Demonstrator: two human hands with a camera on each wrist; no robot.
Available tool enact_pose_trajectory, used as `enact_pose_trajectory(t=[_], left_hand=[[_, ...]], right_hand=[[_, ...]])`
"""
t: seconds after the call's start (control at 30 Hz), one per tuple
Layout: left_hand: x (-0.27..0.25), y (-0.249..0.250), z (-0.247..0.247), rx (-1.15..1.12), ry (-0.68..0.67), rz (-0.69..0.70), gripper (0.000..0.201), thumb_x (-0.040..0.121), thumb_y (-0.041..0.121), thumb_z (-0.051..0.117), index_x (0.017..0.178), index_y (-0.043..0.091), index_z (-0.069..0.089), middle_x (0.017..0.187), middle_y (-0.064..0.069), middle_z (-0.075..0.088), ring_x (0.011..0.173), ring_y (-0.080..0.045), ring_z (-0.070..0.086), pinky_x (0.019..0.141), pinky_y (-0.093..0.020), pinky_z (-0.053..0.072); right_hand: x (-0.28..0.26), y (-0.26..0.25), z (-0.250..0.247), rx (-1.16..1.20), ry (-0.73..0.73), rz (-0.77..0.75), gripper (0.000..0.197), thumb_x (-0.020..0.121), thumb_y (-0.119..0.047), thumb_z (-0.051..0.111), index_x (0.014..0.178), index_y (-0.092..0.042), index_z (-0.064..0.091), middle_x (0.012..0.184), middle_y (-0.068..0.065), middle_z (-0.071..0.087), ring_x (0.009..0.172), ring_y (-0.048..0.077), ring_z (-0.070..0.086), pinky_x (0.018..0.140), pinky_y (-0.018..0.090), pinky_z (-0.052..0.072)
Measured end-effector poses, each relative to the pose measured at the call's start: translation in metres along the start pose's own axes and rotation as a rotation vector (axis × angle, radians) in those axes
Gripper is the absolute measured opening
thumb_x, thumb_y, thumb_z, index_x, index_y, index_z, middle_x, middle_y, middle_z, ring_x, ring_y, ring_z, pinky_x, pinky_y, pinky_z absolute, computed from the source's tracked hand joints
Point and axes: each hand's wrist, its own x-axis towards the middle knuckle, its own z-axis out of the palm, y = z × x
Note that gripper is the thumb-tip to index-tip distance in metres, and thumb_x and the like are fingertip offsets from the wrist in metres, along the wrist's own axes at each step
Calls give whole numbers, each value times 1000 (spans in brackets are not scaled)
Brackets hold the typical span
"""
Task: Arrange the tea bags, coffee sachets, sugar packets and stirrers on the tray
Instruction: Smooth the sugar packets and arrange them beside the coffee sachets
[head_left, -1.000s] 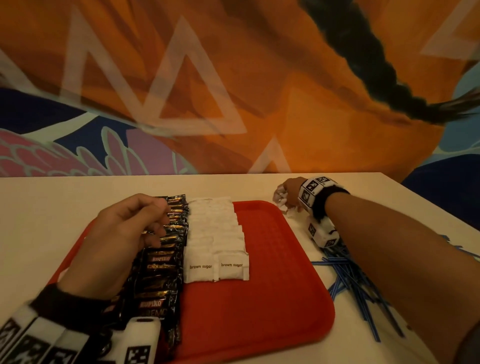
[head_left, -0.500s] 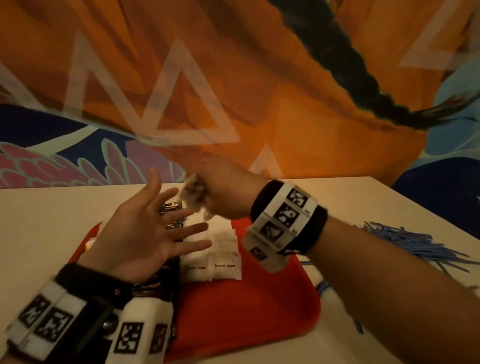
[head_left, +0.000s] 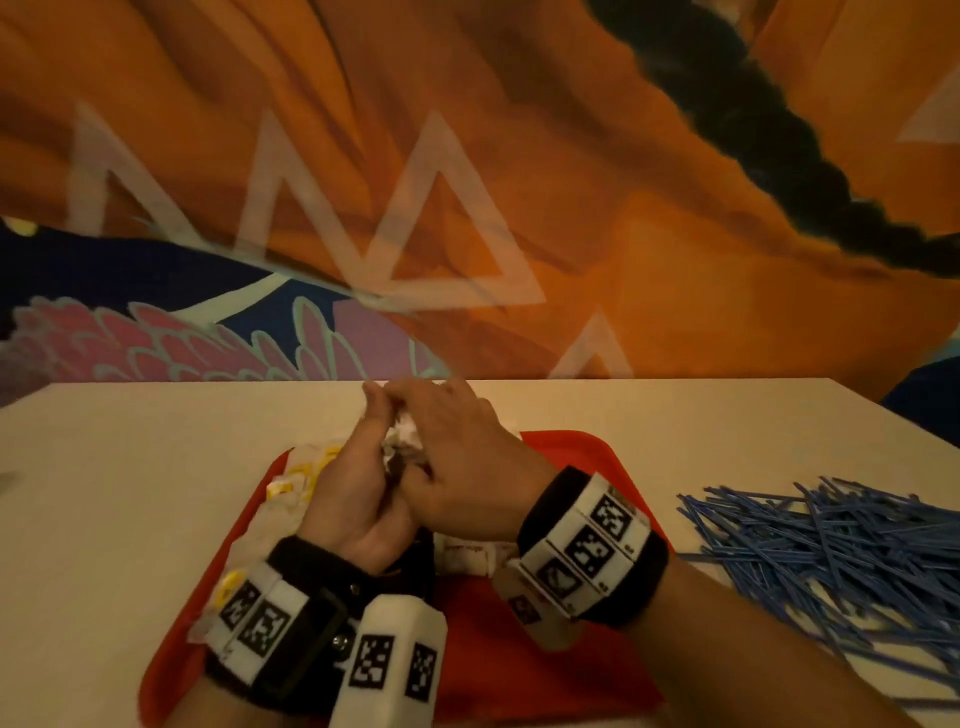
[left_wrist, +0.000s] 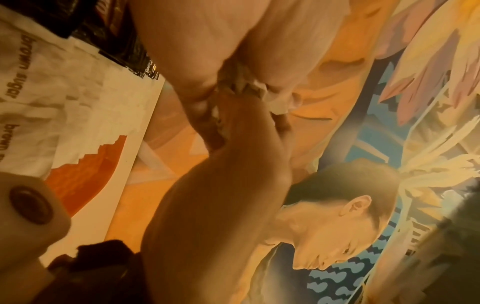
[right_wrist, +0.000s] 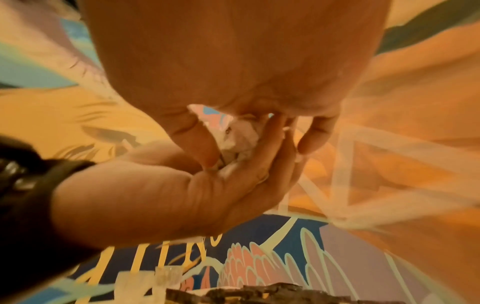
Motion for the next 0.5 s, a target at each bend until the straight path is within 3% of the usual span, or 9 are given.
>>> enact_pose_trajectory(t=[0.07,0.13,0.23,0.33,0.4,0.5], left_hand=[[2,2,-6,-42,33,25,62,97,53,46,142,10,53,140,-15,59,127,-26,58,114,-41,40],[3,4,-11,-88,44,44,63,96,49,50,142,6,51,136,-16,60,119,-24,63,108,-40,46],[4,7,-15,-116,64,77,68,92,41,60,144,0,45,121,-19,61,106,-22,63,97,-34,51],[6,7,-15,-154,79,95,74,83,29,68,147,1,42,113,-18,62,98,-21,65,79,-30,62],[6,6,-16,-167,63,99,72,82,24,68,146,2,43,111,-17,61,97,-22,64,74,-29,60],[6,5,-18,-155,36,99,43,84,19,66,125,9,55,104,-15,63,91,-22,65,70,-30,59]], right_hand=[[-1,8,3,136,127,-75,59,82,-12,63,137,-14,43,130,4,49,115,18,46,95,27,39],[-1,15,4,219,243,-81,50,80,-15,72,126,-16,52,121,1,55,102,12,55,82,19,46],[0,24,4,189,379,-144,23,79,-17,75,101,-15,66,97,-3,66,87,11,62,72,27,53],[-1,27,4,200,399,-155,14,80,-21,75,93,-16,70,90,-6,68,84,7,62,72,22,51],[-3,26,4,249,383,-129,20,80,-33,74,93,-17,71,91,-8,68,86,7,62,71,20,50],[-8,25,0,348,295,-56,33,78,-44,73,101,-21,69,97,-11,69,92,8,64,74,22,53]])
